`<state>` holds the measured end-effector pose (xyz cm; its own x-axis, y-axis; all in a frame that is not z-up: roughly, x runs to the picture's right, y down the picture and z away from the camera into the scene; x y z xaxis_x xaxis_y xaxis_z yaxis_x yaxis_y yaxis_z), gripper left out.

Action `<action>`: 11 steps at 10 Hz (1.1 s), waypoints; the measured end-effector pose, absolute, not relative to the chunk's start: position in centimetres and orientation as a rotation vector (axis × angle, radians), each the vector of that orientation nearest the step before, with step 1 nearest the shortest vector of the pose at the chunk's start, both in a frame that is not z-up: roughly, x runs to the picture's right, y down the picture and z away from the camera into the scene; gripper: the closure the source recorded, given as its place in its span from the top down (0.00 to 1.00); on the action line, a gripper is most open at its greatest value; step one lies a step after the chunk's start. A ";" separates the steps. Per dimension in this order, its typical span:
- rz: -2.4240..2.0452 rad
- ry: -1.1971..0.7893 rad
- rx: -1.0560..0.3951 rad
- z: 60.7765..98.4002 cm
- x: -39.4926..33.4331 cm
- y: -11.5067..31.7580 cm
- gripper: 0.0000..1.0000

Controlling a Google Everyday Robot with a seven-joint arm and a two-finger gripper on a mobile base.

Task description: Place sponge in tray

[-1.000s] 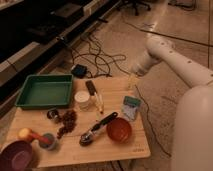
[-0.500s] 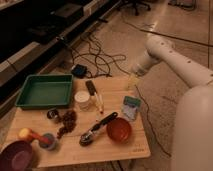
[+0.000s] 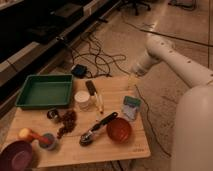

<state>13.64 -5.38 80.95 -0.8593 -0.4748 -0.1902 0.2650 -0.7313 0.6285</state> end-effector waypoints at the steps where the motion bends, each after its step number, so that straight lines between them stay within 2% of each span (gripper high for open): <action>1: -2.545 -0.875 0.459 81.2 13.7 -5.2 0.80; 3: -2.531 -0.939 0.404 82.7 13.9 -3.6 0.80; 8: -2.473 -1.076 0.224 88.1 18.5 4.4 0.80; 11: -2.441 -1.105 0.185 93.2 18.7 8.4 0.80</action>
<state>18.69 8.37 93.16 -0.8888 -0.4540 0.0625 0.3465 -0.5765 0.7399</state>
